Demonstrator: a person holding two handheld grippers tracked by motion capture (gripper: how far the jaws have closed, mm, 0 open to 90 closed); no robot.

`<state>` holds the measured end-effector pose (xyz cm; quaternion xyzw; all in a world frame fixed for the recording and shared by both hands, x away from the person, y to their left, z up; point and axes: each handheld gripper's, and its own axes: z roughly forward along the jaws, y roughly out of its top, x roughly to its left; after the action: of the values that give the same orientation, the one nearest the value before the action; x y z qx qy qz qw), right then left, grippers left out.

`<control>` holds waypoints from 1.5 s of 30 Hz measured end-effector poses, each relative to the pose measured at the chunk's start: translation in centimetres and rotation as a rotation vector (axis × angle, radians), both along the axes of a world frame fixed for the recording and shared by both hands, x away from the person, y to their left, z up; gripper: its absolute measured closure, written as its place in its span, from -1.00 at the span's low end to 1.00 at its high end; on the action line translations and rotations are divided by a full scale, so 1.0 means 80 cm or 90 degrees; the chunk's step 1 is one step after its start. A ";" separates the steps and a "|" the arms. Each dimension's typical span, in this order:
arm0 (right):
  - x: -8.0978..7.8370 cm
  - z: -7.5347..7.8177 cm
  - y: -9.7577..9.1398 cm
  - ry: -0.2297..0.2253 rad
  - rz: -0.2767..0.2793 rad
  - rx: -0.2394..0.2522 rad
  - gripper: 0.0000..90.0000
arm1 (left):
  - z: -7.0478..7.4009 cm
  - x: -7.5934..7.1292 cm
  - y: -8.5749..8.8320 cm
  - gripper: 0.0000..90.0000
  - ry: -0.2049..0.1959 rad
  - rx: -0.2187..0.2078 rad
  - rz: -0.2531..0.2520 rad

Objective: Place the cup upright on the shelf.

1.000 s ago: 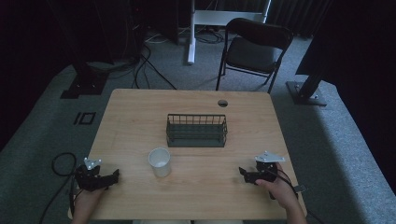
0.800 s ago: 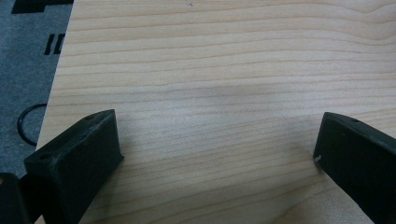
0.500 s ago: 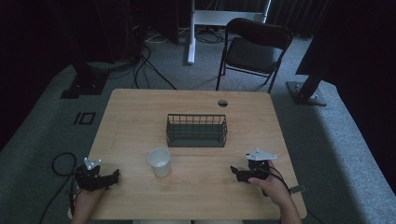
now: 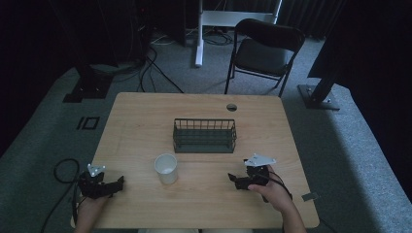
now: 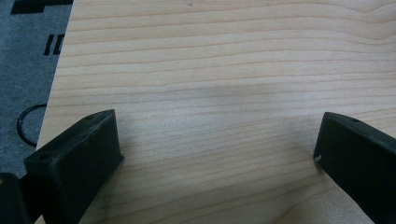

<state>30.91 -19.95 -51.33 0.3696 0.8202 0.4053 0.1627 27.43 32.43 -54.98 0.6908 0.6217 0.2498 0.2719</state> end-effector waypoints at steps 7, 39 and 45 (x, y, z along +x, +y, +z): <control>0.000 0.001 0.022 -0.006 0.024 0.015 -0.70 | 0.000 0.000 0.000 -0.98 0.000 0.000 0.000; -0.002 0.005 0.124 -0.018 0.157 0.039 -0.70 | 0.000 0.000 0.000 -0.98 0.000 0.000 0.000; -0.002 0.007 0.141 -0.021 0.173 0.051 -0.70 | 0.000 0.000 0.000 -0.98 0.000 0.000 0.000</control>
<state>30.73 -8.67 -50.79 0.2544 0.8429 0.4623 0.1049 27.43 32.43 -54.98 0.6906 0.6218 0.2496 0.2720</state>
